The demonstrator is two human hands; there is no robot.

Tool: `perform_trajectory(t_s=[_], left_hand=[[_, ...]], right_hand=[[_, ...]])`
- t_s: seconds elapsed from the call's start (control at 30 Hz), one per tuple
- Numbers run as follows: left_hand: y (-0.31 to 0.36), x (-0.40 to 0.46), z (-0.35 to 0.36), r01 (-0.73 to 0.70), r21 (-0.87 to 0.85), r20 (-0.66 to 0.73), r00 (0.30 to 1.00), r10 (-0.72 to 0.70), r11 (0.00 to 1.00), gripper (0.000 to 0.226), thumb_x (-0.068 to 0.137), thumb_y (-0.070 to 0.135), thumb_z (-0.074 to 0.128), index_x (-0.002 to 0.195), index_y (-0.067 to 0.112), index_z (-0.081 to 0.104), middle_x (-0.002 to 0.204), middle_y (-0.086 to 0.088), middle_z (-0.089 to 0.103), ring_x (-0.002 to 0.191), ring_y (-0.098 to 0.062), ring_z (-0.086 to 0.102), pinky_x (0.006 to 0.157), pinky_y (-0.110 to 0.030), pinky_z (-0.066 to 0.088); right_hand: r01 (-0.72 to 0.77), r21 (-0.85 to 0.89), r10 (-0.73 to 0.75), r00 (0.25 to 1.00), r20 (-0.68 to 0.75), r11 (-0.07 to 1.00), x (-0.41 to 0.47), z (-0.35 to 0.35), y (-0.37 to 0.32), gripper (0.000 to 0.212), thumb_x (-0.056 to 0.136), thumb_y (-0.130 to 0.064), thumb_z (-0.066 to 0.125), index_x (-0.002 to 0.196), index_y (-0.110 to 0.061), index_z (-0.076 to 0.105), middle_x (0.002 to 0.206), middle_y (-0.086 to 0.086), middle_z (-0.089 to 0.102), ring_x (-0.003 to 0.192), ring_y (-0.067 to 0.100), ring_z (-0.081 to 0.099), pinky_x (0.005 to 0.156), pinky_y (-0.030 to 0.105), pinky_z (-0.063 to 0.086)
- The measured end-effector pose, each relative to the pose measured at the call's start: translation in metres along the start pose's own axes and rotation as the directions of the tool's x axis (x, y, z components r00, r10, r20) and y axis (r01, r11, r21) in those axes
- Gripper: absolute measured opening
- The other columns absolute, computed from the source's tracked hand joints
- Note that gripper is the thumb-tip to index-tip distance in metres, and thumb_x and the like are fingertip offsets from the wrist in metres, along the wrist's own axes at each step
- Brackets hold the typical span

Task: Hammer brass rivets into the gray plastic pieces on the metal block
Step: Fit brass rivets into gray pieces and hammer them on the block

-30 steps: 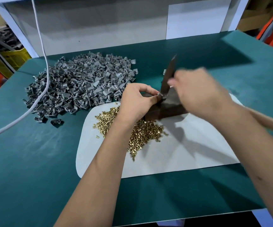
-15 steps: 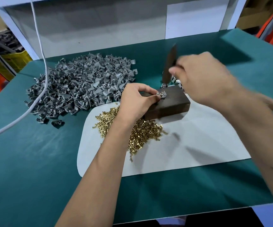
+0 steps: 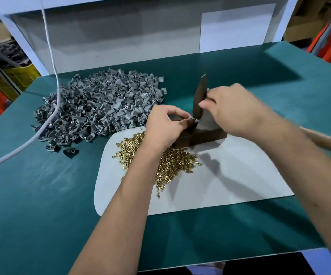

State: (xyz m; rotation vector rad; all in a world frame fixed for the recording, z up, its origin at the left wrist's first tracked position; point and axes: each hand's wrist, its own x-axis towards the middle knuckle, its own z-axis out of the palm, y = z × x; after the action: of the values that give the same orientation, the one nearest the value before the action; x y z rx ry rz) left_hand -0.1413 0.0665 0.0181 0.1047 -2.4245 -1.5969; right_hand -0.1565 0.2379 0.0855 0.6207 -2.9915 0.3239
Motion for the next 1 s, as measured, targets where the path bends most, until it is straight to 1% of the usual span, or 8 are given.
perform_trajectory(t_s=[0.13,0.17,0.3,0.4,0.5,0.6,0.77,1.0], left_hand=[[-0.003,0.002,-0.001,-0.001,0.037,-0.04,0.999,0.002,0.999,0.007,0.078,0.014,0.087,0.078,0.019,0.082,0.072,0.025,0.071,0.082,0.006,0.068,0.066,-0.001,0.046],[-0.004,0.003,-0.001,0.003,0.037,-0.04,0.999,-0.001,0.999,0.007,0.077,0.015,0.087,0.078,0.02,0.082,0.069,0.027,0.07,0.08,0.009,0.067,0.065,0.0,0.046],[-0.004,0.003,0.001,0.013,0.02,-0.019,1.0,-0.013,1.0,0.009,0.077,0.013,0.089,0.08,0.016,0.081,0.066,0.029,0.068,0.075,0.014,0.066,0.075,-0.009,0.053],[-0.004,0.002,0.001,0.026,0.005,-0.018,1.0,-0.026,1.0,0.008,0.078,0.01,0.088,0.079,0.015,0.081,0.066,0.03,0.068,0.075,0.014,0.066,0.079,-0.013,0.055],[-0.006,0.003,0.0,0.03,-0.054,0.013,1.0,-0.029,0.998,0.011,0.08,0.005,0.085,0.078,0.015,0.08,0.07,0.019,0.073,0.075,0.016,0.065,0.075,-0.006,0.05],[-0.003,0.003,-0.002,0.051,-0.104,0.033,0.998,-0.048,0.993,0.008,0.084,0.004,0.081,0.081,0.012,0.081,0.082,0.008,0.075,0.083,0.013,0.065,0.088,-0.015,0.05],[-0.002,0.002,-0.005,0.092,-0.16,0.052,0.995,-0.084,0.983,0.018,0.085,0.003,0.08,0.075,0.018,0.08,0.077,0.016,0.073,0.104,0.01,0.063,0.107,-0.028,0.047],[0.0,0.0,-0.006,0.128,-0.219,0.067,0.991,-0.116,0.967,0.011,0.083,0.004,0.081,0.077,0.013,0.081,0.094,-0.001,0.078,0.113,0.004,0.063,0.11,-0.033,0.045]], right_hand=[[0.03,0.176,0.033,0.937,-0.348,0.984,-0.001,-0.007,0.001,0.035,0.099,-0.05,0.041,0.093,-0.021,0.059,0.081,0.012,0.061,0.071,0.038,0.053,0.065,0.038,0.045],[0.034,0.213,0.047,0.93,-0.365,0.976,-0.002,-0.001,0.0,0.033,0.1,-0.048,0.041,0.091,-0.021,0.057,0.083,0.013,0.061,0.071,0.036,0.05,0.066,0.039,0.045],[-0.027,0.121,0.035,0.997,-0.065,0.992,-0.002,0.012,0.003,0.031,0.106,-0.041,0.043,0.081,-0.024,0.048,0.093,0.012,0.065,0.082,0.035,0.051,0.074,0.044,0.048],[-0.021,0.12,0.032,0.996,-0.083,0.993,0.002,0.006,0.01,0.034,0.103,-0.045,0.046,0.074,-0.027,0.049,0.081,0.007,0.06,0.081,0.038,0.057,0.07,0.043,0.05],[-0.081,0.22,0.135,0.96,-0.244,0.972,-0.002,0.012,0.02,0.027,0.103,-0.041,0.05,0.087,-0.022,0.062,0.076,0.01,0.061,0.077,0.041,0.057,0.066,0.039,0.046],[-0.182,0.244,0.249,0.926,-0.284,0.953,-0.008,0.016,0.039,0.029,0.098,-0.04,0.059,0.087,-0.014,0.061,0.076,0.012,0.063,0.078,0.042,0.057,0.066,0.038,0.045],[-0.371,0.147,0.388,0.915,-0.112,0.917,-0.017,0.016,0.065,0.027,0.077,-0.042,0.084,0.071,-0.026,0.063,0.081,0.0,0.069,0.082,0.033,0.063,0.068,0.032,0.045],[-0.364,0.089,0.355,0.929,0.103,0.927,-0.016,0.02,0.068,0.021,0.077,-0.027,0.082,0.065,-0.034,0.066,0.085,0.001,0.072,0.085,0.031,0.065,0.078,0.036,0.057]])
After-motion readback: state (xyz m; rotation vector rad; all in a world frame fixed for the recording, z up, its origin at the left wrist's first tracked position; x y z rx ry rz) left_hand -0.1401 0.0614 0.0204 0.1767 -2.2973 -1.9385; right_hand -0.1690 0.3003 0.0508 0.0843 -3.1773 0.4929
